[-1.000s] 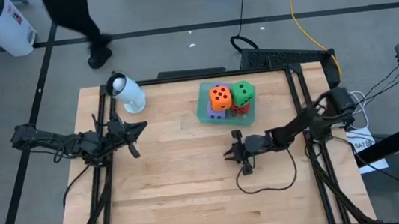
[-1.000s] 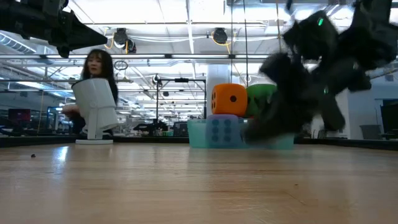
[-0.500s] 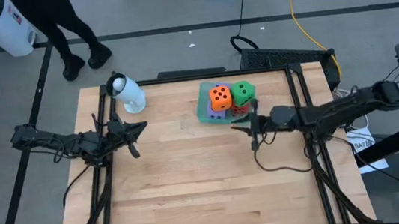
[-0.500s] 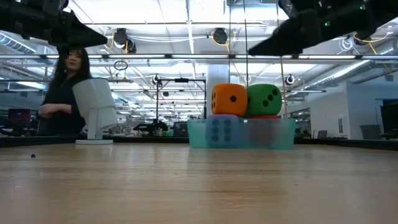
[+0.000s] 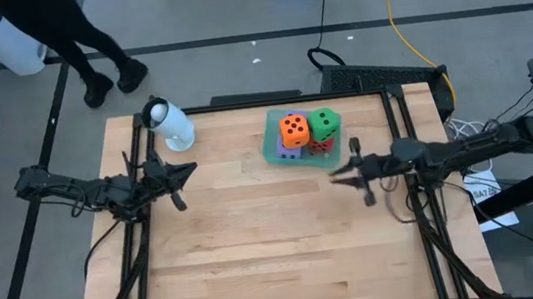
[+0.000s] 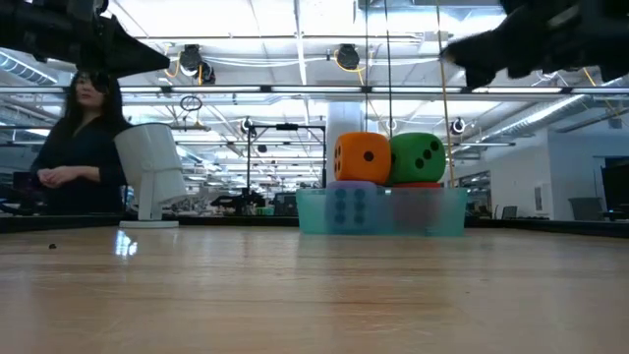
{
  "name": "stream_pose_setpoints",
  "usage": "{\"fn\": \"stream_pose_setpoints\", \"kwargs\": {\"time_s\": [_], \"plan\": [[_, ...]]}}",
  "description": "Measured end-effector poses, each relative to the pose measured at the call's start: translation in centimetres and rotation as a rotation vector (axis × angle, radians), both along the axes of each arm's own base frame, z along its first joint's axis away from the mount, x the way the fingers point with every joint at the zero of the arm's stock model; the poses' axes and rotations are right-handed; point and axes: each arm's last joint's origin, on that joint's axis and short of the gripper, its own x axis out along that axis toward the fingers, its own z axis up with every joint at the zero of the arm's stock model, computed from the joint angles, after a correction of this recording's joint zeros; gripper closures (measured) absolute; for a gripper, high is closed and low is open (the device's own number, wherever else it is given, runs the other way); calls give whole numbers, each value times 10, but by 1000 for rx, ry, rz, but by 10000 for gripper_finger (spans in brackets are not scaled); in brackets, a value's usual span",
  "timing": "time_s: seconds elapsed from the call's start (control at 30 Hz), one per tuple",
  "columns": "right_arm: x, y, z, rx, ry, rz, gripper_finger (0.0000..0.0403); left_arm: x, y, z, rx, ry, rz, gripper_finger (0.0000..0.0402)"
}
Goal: Pick & Place Dice
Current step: Put the small yellow die into the bin
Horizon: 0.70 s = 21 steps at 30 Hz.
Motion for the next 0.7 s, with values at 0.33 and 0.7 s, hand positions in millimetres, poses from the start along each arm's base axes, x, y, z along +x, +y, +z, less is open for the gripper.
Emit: {"fn": "stream_pose_setpoints", "kwargs": {"time_s": [0.33,0.7], "plan": [[-31,8,-2,156,-273,355,348,0,0,6,-41,-74,-2,376],[-38,8,-6,171,-285,378,348,0,0,6,-25,-68,-10,376]]}}
